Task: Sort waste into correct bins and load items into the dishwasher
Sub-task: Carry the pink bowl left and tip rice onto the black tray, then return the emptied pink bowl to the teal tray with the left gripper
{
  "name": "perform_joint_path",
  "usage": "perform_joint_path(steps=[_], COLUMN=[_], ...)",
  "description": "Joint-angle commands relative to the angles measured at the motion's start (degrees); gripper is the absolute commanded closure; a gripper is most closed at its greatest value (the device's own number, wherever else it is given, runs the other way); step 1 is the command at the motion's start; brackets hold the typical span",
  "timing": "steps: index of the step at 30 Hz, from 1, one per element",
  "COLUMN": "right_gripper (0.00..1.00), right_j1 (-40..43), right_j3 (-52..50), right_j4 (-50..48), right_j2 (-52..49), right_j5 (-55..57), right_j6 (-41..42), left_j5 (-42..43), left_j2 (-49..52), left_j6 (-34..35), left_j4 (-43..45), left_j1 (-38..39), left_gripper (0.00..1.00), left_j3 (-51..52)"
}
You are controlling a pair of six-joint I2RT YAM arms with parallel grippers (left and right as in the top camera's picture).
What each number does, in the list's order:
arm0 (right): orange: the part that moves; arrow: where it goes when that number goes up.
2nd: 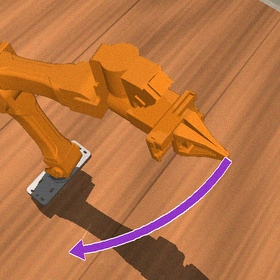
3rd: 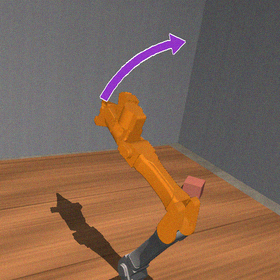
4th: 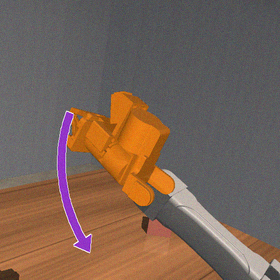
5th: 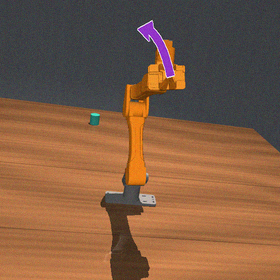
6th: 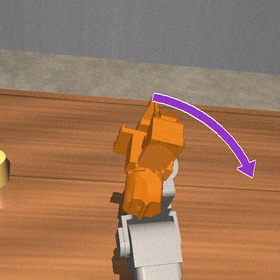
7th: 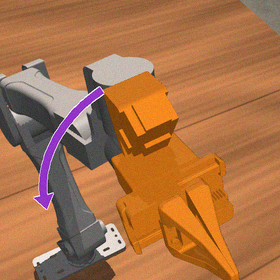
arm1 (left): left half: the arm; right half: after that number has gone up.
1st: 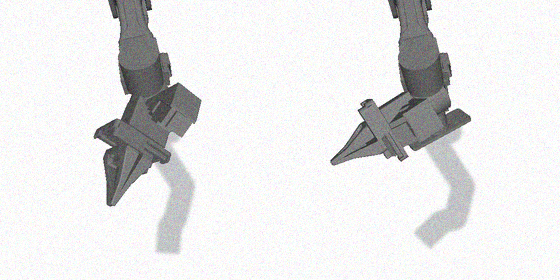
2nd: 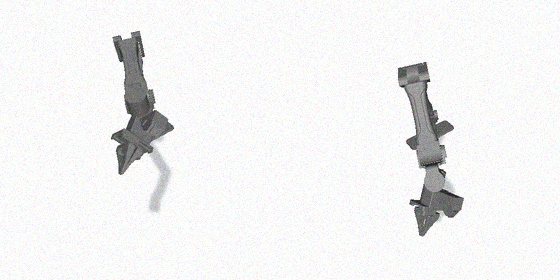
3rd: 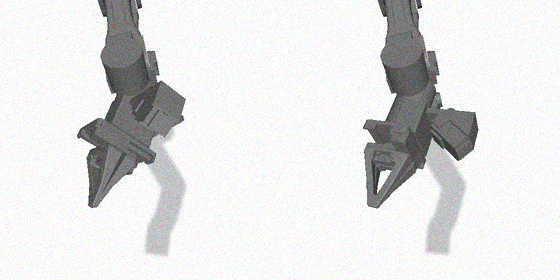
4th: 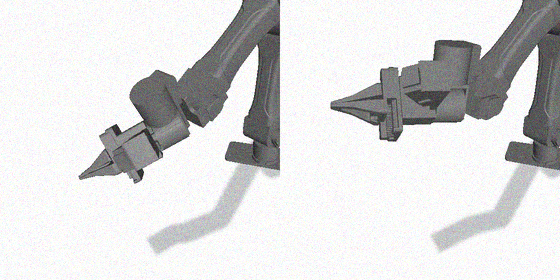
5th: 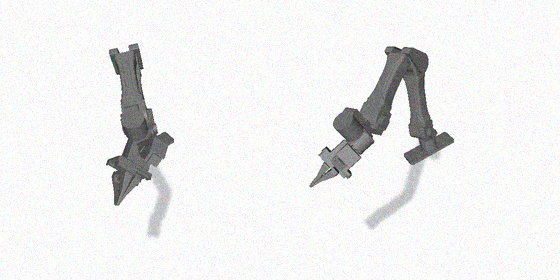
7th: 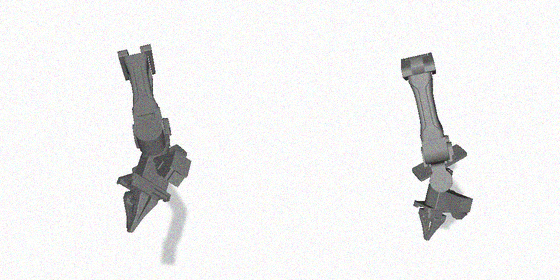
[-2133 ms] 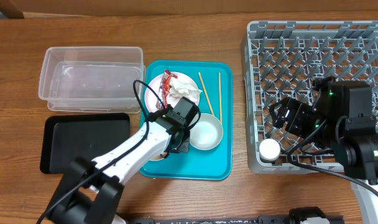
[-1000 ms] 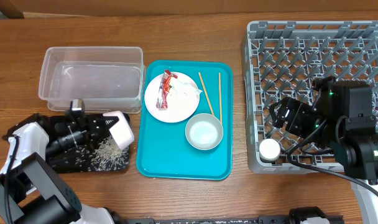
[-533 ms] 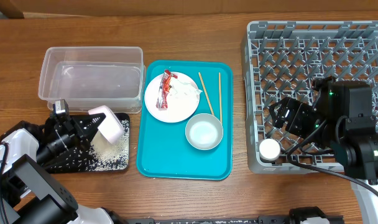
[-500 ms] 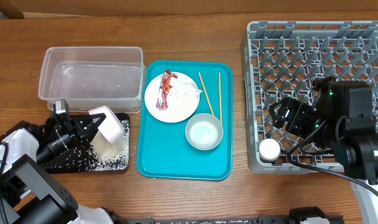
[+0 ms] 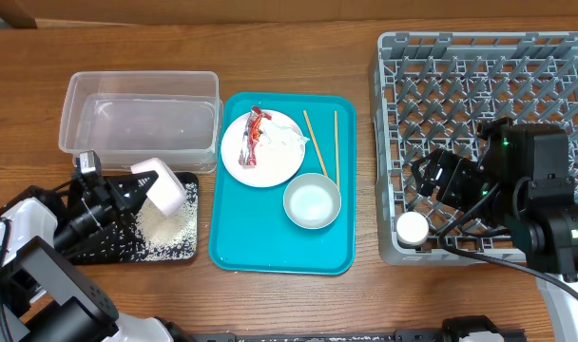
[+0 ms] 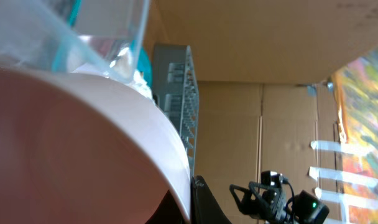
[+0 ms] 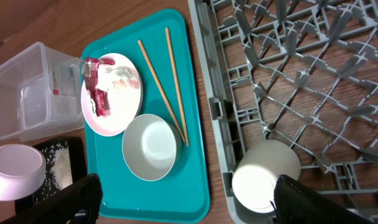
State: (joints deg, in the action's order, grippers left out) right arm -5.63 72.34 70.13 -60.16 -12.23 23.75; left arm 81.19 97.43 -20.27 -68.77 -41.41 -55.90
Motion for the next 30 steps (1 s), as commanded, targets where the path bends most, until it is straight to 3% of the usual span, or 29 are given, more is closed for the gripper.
perform_joint_path(steps=[1,4,8,14,17,24,30], right_gripper=[0.1,0.1,0.09,0.1,0.09,0.09,0.09], right_j1=[0.1,0.1,0.1,0.1,0.1,0.1,0.1], right_j3=[1.0,1.0,1.0,1.0,1.0,1.0,1.0], right_j4=[0.0,-0.1,-0.2,-0.2,-0.3,-0.6,-0.6], right_j2=[0.3,0.3,0.3,0.3,0.3,0.3,0.3], right_j5=[-0.3,-0.3,-0.3,-0.3,-0.3,-0.3,-0.3], right_j6=[-0.2,-0.1,-0.1,-0.1,-0.1,-0.1,-0.1], left_j5=[-1.1,-8.0,-17.1,-37.6,-47.7,-71.5,-78.4], left_j2=[-1.2,-3.5,-7.6,-18.9,-23.5,-26.0,-20.9], left_j6=[-5.1,-10.9,-4.9,11.1,17.9,37.7,48.6], left_j4=[-8.5,-13.9,-13.4,-7.5,-5.3,4.2,13.7], left_j1=[0.7,2.5,3.1,8.9,16.9,48.8,67.4], left_gripper=[0.96,0.96,0.96,0.96,0.96,0.96,0.96], left_j3=[-1.9,-4.3,-7.8,-8.6,-8.6,-3.7,1.2])
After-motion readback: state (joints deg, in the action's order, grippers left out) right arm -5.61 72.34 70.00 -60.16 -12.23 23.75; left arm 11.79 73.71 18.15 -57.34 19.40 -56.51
